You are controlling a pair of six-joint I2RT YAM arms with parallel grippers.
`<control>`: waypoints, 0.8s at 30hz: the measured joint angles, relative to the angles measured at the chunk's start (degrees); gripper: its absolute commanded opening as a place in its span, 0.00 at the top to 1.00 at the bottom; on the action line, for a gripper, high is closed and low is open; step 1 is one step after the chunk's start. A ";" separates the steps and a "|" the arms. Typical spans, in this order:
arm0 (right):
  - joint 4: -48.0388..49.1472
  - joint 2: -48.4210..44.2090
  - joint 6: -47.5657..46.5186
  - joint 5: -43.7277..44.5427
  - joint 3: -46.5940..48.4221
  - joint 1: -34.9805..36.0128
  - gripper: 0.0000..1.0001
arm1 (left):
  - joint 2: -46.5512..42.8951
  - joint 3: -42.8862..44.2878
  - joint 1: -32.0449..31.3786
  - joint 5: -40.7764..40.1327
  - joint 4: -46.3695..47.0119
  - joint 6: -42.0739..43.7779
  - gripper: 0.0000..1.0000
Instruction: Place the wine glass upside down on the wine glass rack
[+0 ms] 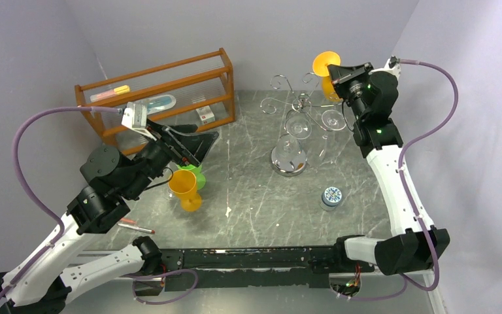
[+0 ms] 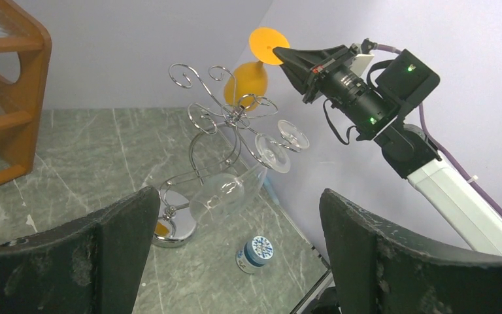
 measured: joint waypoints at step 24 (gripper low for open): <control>-8.44 -3.43 6.78 -11.32 -3.10 -1.27 1.00 | -0.59 -1.77 0.00 0.04 -0.11 -1.46 0.05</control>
